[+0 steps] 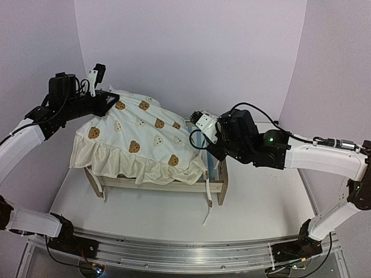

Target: Set up the pet bed

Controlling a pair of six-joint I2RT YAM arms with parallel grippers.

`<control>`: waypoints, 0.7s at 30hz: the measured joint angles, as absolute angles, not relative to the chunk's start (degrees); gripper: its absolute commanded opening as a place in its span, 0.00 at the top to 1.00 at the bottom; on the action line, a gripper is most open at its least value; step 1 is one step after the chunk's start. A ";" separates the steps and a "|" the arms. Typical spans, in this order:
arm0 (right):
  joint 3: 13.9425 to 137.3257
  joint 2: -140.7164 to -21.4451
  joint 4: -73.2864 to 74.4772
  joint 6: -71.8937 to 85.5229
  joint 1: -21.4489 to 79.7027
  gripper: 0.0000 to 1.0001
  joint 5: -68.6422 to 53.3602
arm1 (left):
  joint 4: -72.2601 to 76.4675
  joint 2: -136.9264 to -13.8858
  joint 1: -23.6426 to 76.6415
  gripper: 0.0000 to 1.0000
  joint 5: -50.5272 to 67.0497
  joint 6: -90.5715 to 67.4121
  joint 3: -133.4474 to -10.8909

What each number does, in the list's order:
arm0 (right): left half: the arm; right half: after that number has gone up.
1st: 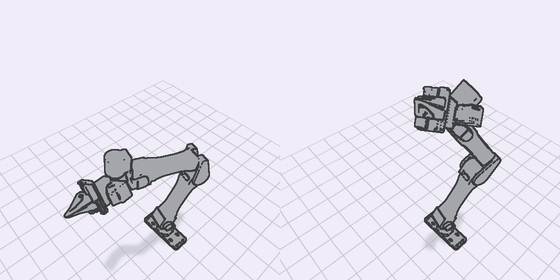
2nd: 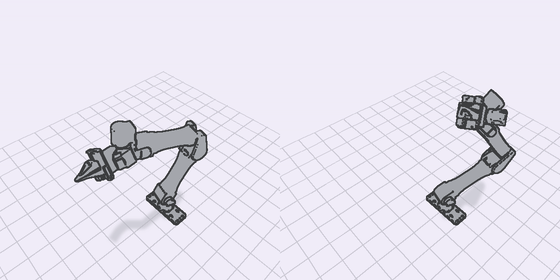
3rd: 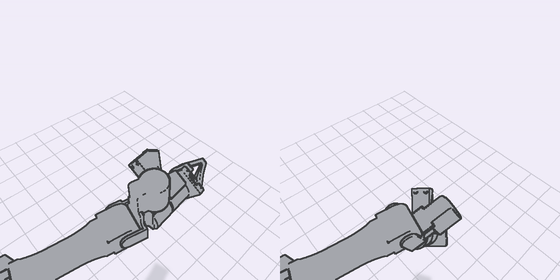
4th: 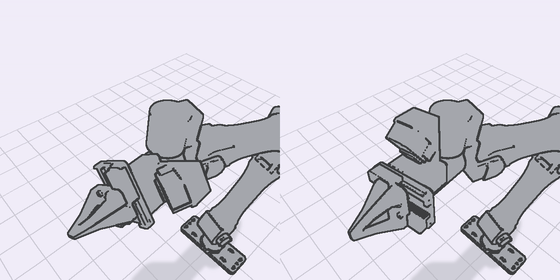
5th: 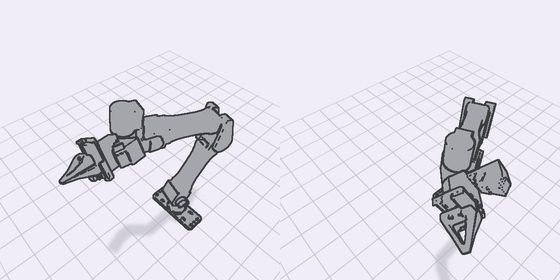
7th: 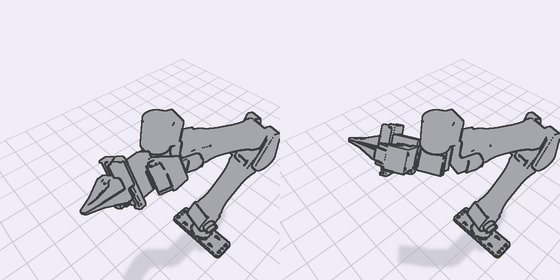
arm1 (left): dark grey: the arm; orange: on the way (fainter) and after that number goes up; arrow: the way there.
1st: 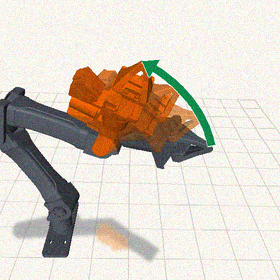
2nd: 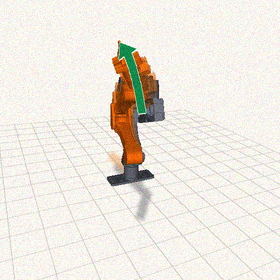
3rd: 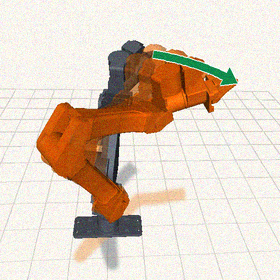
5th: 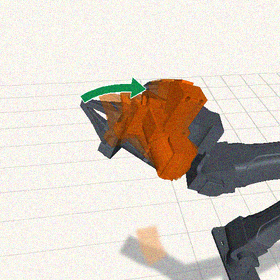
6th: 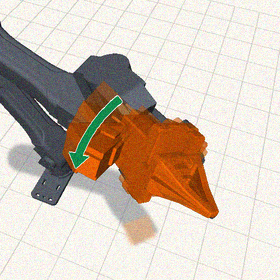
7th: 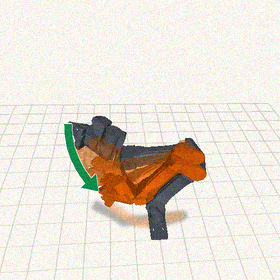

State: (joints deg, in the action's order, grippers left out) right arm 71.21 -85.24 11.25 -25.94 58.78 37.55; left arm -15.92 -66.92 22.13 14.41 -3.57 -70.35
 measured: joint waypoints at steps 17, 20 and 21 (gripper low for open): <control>62.30 -84.86 17.93 -9.32 57.00 0.51 24.11 | -15.05 -66.92 22.13 1.00 14.41 -4.32 -69.22; 61.92 -84.84 18.98 -1.85 52.87 0.35 14.93 | -14.90 -66.92 22.13 1.00 14.39 -4.52 -68.87; 61.92 -84.83 19.39 -0.03 51.22 0.31 11.86 | -14.92 -66.92 22.13 1.00 14.39 -4.54 -68.84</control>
State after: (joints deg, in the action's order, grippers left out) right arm 61.92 -84.83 19.39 -0.03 51.22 11.86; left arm -14.92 -66.92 22.13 14.39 -4.54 -68.84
